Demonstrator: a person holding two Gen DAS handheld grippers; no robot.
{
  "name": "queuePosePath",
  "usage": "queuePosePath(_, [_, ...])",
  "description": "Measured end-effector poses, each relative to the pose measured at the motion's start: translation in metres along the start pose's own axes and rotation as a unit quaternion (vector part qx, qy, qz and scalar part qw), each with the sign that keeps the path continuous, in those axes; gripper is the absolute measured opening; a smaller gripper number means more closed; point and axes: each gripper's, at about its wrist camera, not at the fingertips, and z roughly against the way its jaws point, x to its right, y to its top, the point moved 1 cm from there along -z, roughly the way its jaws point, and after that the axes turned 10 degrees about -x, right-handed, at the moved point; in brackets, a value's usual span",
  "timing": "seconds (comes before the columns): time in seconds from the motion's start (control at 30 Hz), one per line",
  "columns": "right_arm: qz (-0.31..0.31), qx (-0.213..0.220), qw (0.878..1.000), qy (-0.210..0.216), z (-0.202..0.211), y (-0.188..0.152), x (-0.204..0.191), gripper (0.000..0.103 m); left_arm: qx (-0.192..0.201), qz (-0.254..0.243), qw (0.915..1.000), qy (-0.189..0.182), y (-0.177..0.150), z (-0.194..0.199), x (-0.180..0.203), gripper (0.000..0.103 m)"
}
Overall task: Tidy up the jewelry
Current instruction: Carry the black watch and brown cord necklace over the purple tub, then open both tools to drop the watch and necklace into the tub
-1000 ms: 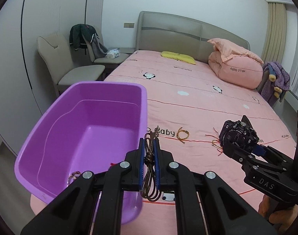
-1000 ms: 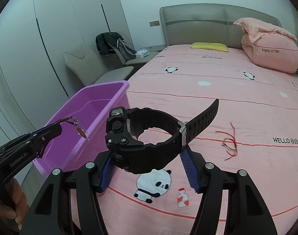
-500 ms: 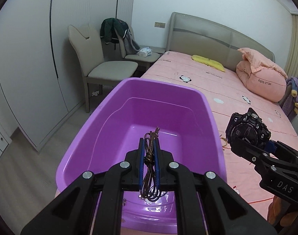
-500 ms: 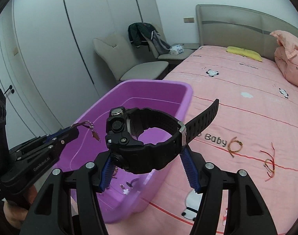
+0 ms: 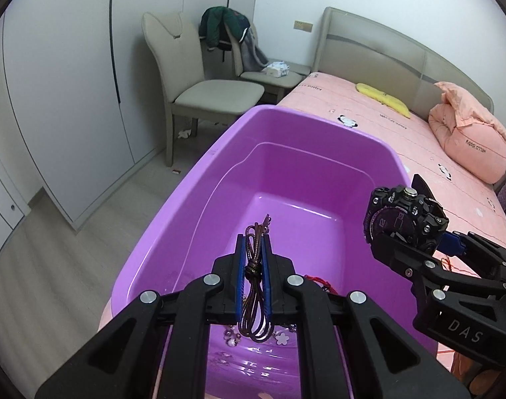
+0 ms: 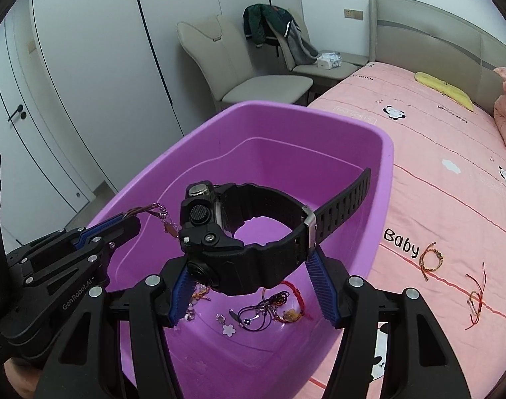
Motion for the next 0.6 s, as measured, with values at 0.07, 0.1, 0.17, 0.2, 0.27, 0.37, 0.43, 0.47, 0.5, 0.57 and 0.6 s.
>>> queuePosePath(0.07, [0.003, -0.006, 1.000, 0.001, -0.007, 0.000, -0.003, 0.059, -0.007, 0.007, 0.9999, 0.004, 0.001, -0.006, -0.004, 0.009])
queuePosePath(0.1, [0.006, -0.009, 1.000, 0.000, -0.010, 0.000, -0.005, 0.059, -0.008, 0.008, 0.9999, 0.005, 0.001, -0.007, -0.005, 0.009])
queuePosePath(0.17, [0.012, -0.017, 1.000, -0.002, -0.018, 0.002, -0.006, 0.059, -0.012, 0.011, 0.9998, 0.009, 0.001, -0.011, -0.007, 0.009])
queuePosePath(0.2, [0.014, -0.021, 1.000, -0.001, -0.022, 0.002, -0.006, 0.059, -0.014, 0.012, 0.9998, 0.010, 0.000, -0.012, -0.008, 0.009])
queuePosePath(0.27, [0.014, -0.028, 0.999, -0.002, -0.027, 0.003, -0.007, 0.059, -0.020, 0.013, 0.9996, 0.014, 0.000, -0.016, -0.009, 0.009])
queuePosePath(0.37, [0.016, -0.039, 0.999, -0.007, -0.034, 0.004, -0.009, 0.059, -0.023, 0.016, 0.9994, 0.020, 0.001, -0.020, -0.008, 0.009])
queuePosePath(0.43, [0.017, -0.044, 0.999, -0.010, -0.037, 0.005, -0.009, 0.060, -0.025, 0.016, 0.9993, 0.024, 0.000, -0.021, -0.008, 0.009])
queuePosePath(0.47, [0.016, -0.046, 0.999, -0.011, -0.038, 0.005, -0.008, 0.060, -0.027, 0.016, 0.9991, 0.027, 0.000, -0.022, -0.008, 0.009])
queuePosePath(0.5, [0.014, -0.047, 0.999, -0.011, -0.040, 0.006, -0.008, 0.060, -0.028, 0.016, 0.9990, 0.029, 0.000, -0.023, -0.007, 0.009])
queuePosePath(0.57, [0.013, -0.047, 0.999, -0.013, -0.040, 0.006, -0.007, 0.060, -0.032, 0.017, 0.9988, 0.032, 0.000, -0.024, -0.008, 0.009])
queuePosePath(0.6, [0.013, -0.050, 0.999, -0.014, -0.041, 0.007, -0.006, 0.060, -0.033, 0.018, 0.9987, 0.033, -0.001, -0.024, -0.007, 0.009])
